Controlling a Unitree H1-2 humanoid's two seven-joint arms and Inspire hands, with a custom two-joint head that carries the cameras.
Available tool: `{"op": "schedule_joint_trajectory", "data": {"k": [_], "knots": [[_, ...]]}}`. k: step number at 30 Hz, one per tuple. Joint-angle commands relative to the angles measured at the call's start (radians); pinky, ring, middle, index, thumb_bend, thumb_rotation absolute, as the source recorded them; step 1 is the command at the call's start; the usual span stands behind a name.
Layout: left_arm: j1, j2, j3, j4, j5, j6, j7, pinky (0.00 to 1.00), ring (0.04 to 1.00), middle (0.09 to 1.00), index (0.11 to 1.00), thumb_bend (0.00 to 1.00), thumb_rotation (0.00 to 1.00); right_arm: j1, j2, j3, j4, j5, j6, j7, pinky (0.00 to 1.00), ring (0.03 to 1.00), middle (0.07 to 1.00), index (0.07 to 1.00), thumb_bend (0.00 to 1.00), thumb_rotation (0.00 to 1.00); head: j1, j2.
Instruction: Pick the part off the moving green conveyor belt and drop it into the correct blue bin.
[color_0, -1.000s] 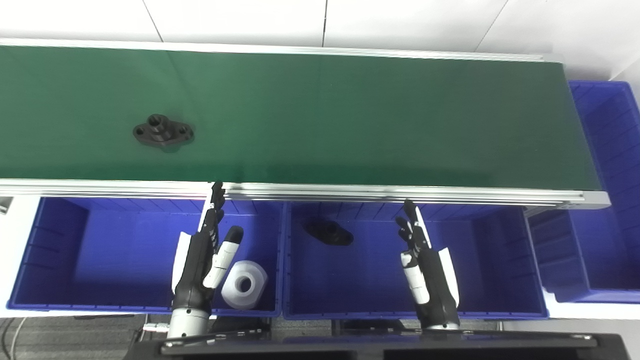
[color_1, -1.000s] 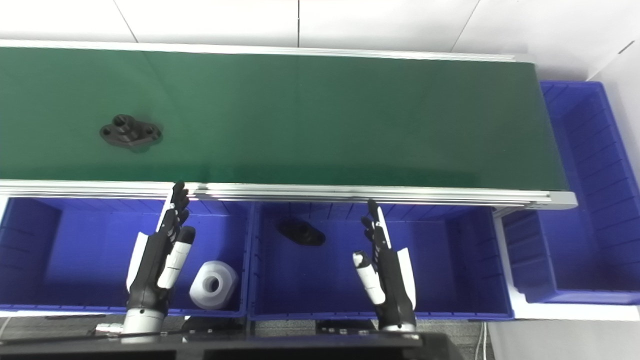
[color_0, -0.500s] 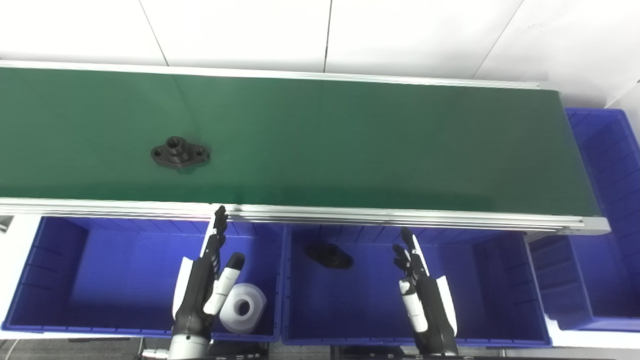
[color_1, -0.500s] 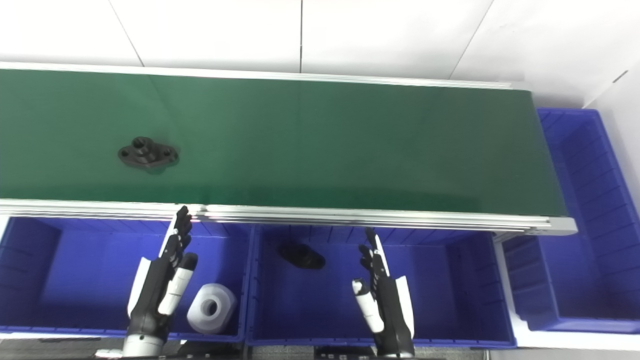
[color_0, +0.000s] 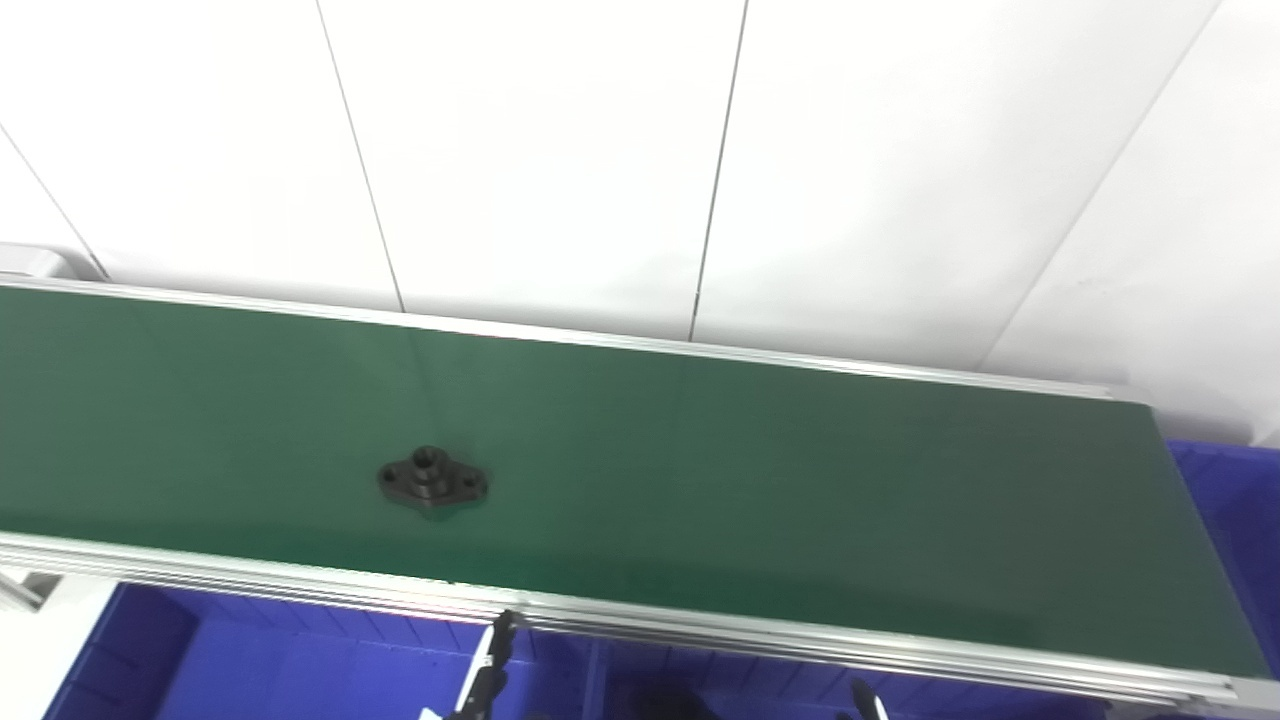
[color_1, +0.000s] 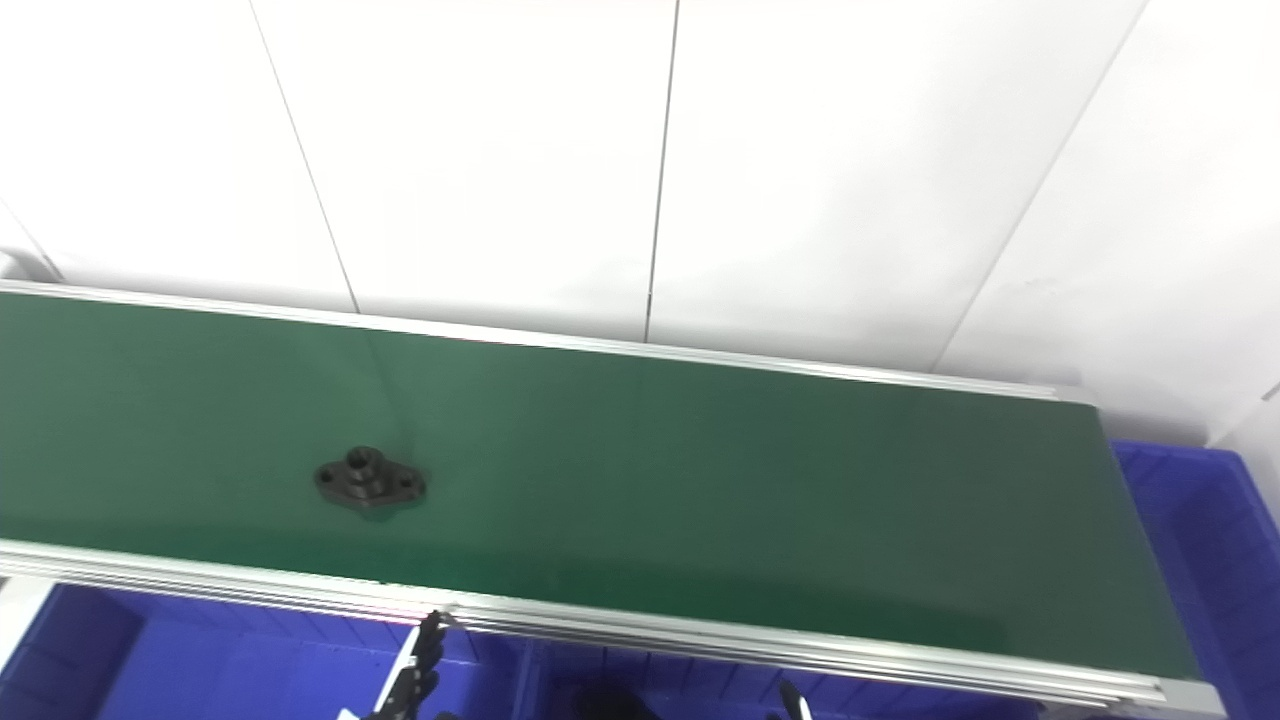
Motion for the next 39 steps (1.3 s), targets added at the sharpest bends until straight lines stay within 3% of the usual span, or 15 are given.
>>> {"op": "schedule_joint_trajectory", "data": {"k": [1, 9, 14, 20, 24, 29, 32, 39], "knots": [[-0.007, -0.011, -0.007, -0.009, -0.003, -0.041, 0.012, 0.93, 0.974, 1.0, 1.0, 0.72, 0.85, -0.004, -0.01, -0.007, -0.02, 0.015, -0.052, 0.013, 0.97, 0.97, 1.0, 1.0, 0.91, 1.0, 0.003, 0.002], [-0.014, -0.029, -0.02, -0.012, -0.002, -0.032, 0.011, 0.9, 0.971, 1.0, 1.0, 0.72, 0.81, -0.01, -0.032, -0.009, -0.062, 0.049, -0.022, 0.045, 1.0, 0.989, 1.0, 1.0, 0.91, 0.99, 0.015, 0.038], [-0.01, -0.036, -0.028, -0.039, -0.001, -0.008, 0.007, 0.92, 0.986, 1.0, 1.0, 0.72, 0.78, 0.003, -0.038, -0.012, -0.149, 0.042, 0.0, 0.054, 0.98, 0.967, 0.989, 1.0, 0.94, 0.91, 0.015, 0.061], [-0.007, -0.029, -0.03, -0.064, 0.004, 0.009, 0.006, 0.91, 0.976, 1.0, 1.0, 0.72, 0.77, 0.006, -0.027, -0.037, -0.322, -0.07, 0.034, 0.03, 0.92, 0.956, 0.982, 1.0, 0.88, 0.82, -0.016, 0.075], [-0.009, -0.02, -0.031, -0.071, 0.003, 0.006, 0.001, 0.9, 0.97, 1.0, 1.0, 0.71, 0.79, -0.035, -0.025, -0.052, -0.403, -0.153, 0.048, 0.031, 0.9, 0.955, 0.977, 0.998, 0.86, 0.8, -0.029, 0.084], [-0.006, -0.014, -0.038, -0.082, 0.001, 0.007, -0.006, 0.92, 0.978, 1.0, 1.0, 0.7, 0.79, -0.202, 0.0, -0.044, -0.469, -0.277, 0.195, 0.062, 0.88, 0.944, 0.973, 0.958, 0.89, 0.71, -0.039, 0.098], [-0.005, -0.013, -0.044, -0.088, 0.002, 0.009, -0.007, 0.92, 0.977, 1.0, 1.0, 0.71, 0.8, -0.297, 0.002, -0.021, -0.477, -0.386, 0.281, 0.093, 0.79, 0.886, 0.938, 0.944, 0.91, 0.65, -0.041, 0.101], [-0.002, -0.007, -0.054, -0.11, 0.007, 0.026, -0.013, 0.93, 0.975, 1.0, 1.0, 0.72, 0.81, -0.516, 0.021, 0.075, -0.397, -0.626, 0.472, 0.18, 0.69, 0.839, 0.897, 0.902, 0.96, 0.58, -0.049, 0.121]]}}
